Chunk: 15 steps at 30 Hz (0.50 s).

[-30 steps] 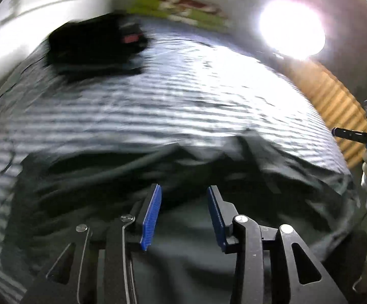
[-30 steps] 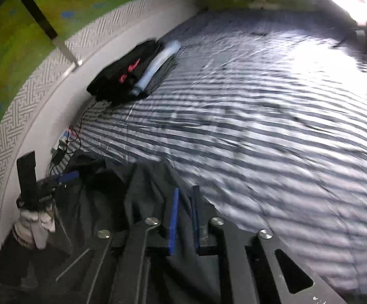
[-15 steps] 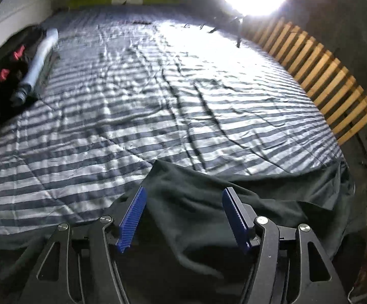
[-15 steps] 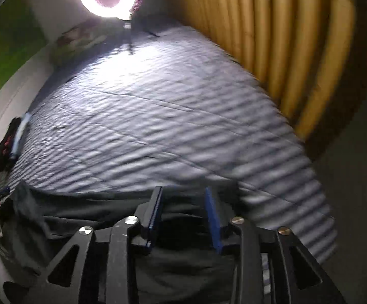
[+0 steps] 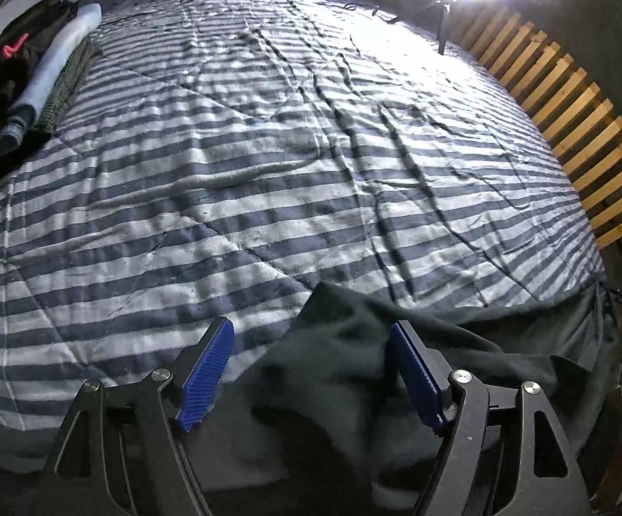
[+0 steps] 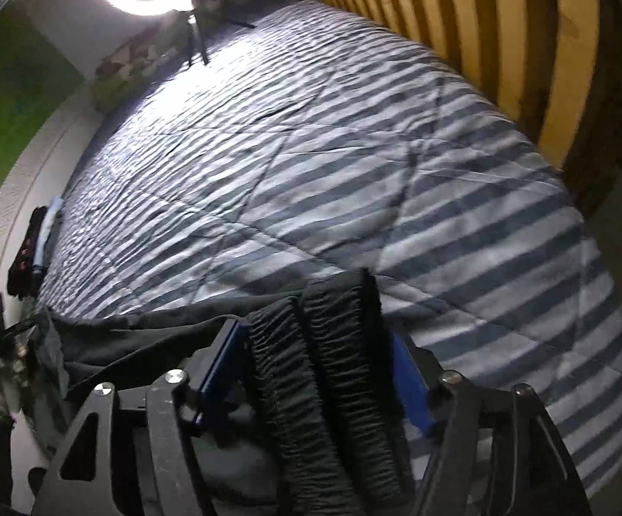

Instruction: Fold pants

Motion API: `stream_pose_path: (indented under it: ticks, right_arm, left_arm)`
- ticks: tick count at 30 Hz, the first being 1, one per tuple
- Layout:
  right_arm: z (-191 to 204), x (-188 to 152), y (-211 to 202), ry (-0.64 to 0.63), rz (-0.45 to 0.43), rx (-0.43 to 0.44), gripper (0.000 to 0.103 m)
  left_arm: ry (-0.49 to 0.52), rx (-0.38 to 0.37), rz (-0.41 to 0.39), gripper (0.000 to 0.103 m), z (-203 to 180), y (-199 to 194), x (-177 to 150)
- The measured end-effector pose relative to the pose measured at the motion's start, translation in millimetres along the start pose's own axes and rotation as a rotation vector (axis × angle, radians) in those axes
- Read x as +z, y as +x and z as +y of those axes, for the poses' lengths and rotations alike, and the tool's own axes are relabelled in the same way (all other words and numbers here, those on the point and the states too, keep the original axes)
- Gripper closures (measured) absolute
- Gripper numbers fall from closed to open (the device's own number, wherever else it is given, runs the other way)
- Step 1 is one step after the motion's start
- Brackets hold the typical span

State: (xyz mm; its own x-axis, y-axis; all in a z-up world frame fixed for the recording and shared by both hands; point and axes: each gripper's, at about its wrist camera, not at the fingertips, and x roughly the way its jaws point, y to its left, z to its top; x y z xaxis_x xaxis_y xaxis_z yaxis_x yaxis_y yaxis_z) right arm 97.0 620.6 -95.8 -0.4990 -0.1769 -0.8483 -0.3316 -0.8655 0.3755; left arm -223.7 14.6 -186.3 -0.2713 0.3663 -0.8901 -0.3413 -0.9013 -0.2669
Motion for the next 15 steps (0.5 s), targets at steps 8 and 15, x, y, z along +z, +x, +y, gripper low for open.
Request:
stream_pose_path:
  ticks: [8, 15]
  right_arm:
    - [22.3, -4.9, 9.3, -0.095, 0.002, -0.090, 0.077]
    - [-3.6, 2.0, -8.8, 0.063, -0.073, -0.124, 0.088]
  left_arm:
    - [0.060, 0.027, -0.061, 0.099, -15.8, 2.9, -5.8]
    - [0.036, 0.096, -0.137, 0.094, -11.5, -6.6, -1.6]
